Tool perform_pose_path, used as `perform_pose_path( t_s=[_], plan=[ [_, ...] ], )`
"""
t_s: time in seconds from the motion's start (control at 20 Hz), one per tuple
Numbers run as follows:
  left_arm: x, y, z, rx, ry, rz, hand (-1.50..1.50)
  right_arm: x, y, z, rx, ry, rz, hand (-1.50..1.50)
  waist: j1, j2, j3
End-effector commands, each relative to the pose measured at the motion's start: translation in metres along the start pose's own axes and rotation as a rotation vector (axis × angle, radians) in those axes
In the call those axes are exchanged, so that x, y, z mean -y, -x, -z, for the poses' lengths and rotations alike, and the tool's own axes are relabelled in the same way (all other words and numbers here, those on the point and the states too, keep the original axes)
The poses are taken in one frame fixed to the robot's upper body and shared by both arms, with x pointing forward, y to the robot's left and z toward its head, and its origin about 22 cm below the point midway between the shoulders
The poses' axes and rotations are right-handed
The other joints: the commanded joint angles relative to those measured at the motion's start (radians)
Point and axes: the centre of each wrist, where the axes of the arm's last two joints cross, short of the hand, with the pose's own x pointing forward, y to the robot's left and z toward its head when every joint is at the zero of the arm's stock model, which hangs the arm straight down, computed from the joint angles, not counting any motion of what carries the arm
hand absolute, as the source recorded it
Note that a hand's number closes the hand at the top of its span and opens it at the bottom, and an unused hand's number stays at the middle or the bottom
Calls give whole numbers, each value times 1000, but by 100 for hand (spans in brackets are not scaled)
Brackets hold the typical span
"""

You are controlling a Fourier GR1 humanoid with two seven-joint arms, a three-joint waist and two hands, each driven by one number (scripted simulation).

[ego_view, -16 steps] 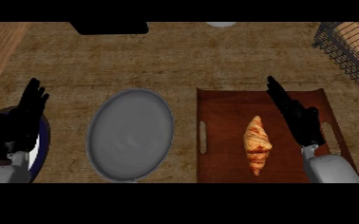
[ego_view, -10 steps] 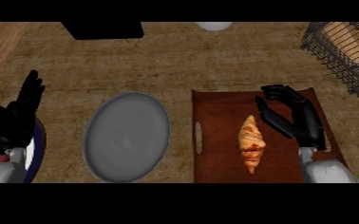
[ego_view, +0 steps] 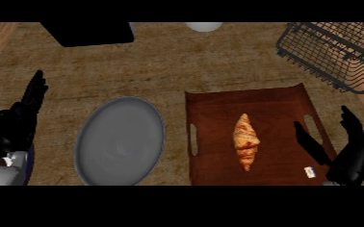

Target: Pick the croissant from the tray and place it in the tiered basket

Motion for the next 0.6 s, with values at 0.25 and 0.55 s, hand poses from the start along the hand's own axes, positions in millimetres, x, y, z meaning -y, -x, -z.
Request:
perform_pose_path(
  t_s=[0.25, 0.55],
  plan=[
    [15, -11, -1, 56, 47, 29, 0, 32, 28, -68, -127, -164, -348, -150, 63, 25, -10],
    [24, -30, 6, 88, 89, 11, 0, 29, 4, -72, -240, -255, -514, -150, 109, 34, -9]
  ],
)
